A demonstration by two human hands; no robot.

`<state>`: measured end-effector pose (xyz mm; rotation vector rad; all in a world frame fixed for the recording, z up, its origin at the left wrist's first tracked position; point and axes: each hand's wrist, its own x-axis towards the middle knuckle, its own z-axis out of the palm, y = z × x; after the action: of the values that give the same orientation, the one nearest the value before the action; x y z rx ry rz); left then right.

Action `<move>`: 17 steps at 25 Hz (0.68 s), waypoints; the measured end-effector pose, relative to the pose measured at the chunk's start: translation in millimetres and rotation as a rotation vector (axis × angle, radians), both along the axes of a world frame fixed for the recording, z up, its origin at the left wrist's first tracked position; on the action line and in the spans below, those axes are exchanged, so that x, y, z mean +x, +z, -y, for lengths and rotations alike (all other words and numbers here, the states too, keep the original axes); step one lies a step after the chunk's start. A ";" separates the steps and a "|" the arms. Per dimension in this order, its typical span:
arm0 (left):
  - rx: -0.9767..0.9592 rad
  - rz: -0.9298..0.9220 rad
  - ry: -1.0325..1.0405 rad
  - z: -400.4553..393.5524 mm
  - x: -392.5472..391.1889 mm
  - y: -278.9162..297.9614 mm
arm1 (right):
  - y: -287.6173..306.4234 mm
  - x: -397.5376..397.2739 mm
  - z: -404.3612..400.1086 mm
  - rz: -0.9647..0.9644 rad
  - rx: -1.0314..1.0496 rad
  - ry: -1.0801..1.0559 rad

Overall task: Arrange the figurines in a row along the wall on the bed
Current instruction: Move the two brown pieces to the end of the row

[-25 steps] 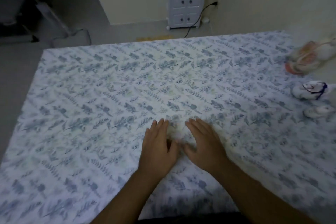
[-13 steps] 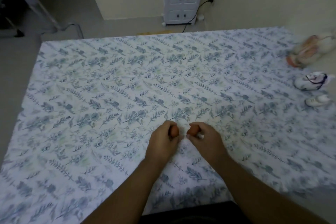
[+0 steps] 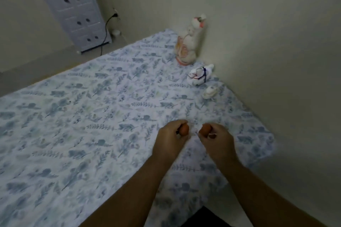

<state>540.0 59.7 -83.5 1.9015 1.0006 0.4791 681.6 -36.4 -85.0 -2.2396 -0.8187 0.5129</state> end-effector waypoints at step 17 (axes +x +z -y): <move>-0.001 -0.014 -0.122 -18.8 186.2 -31.7 | -39.9 135.0 5.3 0.007 0.063 -0.164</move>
<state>726.1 78.5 -115.2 1.9544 0.8879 0.3949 816.6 -41.6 -125.0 -2.2281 -0.6391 0.3967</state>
